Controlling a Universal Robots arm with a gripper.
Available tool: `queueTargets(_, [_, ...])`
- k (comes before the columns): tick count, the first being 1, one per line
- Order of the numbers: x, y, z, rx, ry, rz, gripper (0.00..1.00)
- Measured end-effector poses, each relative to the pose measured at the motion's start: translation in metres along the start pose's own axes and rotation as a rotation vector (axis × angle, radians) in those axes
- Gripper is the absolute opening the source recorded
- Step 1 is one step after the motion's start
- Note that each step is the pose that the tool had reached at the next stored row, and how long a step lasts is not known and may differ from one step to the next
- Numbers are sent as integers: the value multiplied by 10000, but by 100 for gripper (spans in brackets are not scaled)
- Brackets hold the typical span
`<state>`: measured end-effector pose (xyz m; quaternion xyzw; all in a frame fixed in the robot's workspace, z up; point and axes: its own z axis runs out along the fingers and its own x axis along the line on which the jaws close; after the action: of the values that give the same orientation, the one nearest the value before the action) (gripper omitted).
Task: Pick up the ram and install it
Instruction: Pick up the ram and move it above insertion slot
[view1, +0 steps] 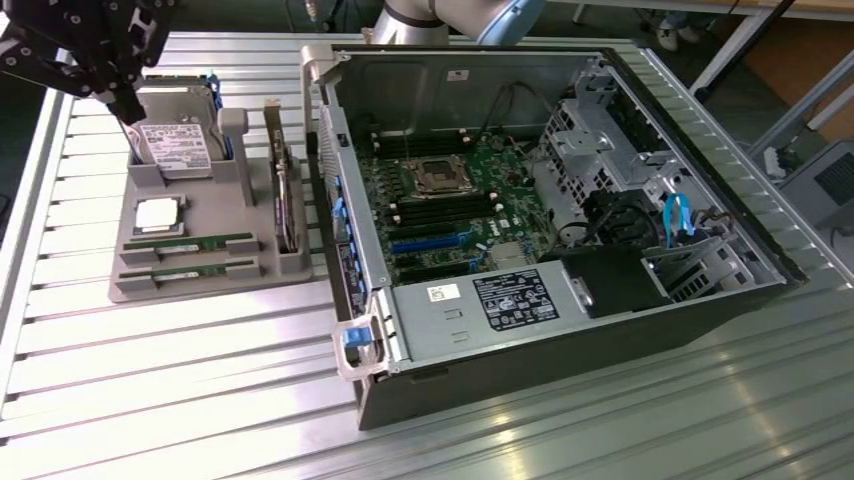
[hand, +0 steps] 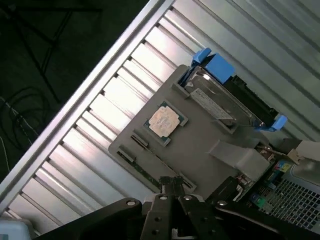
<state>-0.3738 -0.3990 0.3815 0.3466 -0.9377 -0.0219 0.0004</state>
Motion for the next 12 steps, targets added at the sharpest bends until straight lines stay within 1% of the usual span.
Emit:
queueTargets(2, [0,0,0,-2,19,-386,9])
queueTargets(3, [0,0,0,-6,34,-746,9])
queueTargets(4, [0,0,0,-12,54,-1223,9])
queueTargets(5, [0,0,0,-16,68,-1542,9])
queueTargets(7, [0,0,0,-28,108,-2470,9])
queueTargets(8, [0,0,0,-31,120,-2740,9])
queueTargets(12, [0,0,0,-38,154,-3475,9])
